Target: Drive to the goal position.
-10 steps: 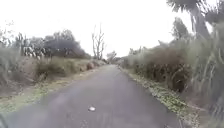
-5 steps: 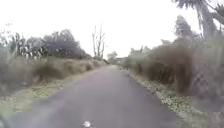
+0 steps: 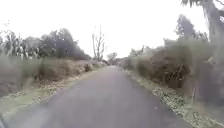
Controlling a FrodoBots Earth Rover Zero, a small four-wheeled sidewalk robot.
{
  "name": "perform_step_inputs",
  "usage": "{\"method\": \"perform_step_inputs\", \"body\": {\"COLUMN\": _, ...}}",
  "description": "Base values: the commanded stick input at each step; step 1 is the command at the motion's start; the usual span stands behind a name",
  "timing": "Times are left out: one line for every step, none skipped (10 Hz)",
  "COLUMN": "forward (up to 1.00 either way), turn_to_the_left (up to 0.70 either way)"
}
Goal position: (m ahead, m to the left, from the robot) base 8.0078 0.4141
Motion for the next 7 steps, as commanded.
{"method": "perform_step_inputs", "body": {"forward": 0.85, "turn_to_the_left": 0.00}}
{"method": "perform_step_inputs", "body": {"forward": 0.90, "turn_to_the_left": 0.00}}
{"method": "perform_step_inputs", "body": {"forward": 0.95, "turn_to_the_left": 0.00}}
{"method": "perform_step_inputs", "body": {"forward": 1.00, "turn_to_the_left": 0.00}}
{"method": "perform_step_inputs", "body": {"forward": 1.00, "turn_to_the_left": 0.00}}
{"method": "perform_step_inputs", "body": {"forward": 1.00, "turn_to_the_left": 0.00}}
{"method": "perform_step_inputs", "body": {"forward": 1.00, "turn_to_the_left": 0.00}}
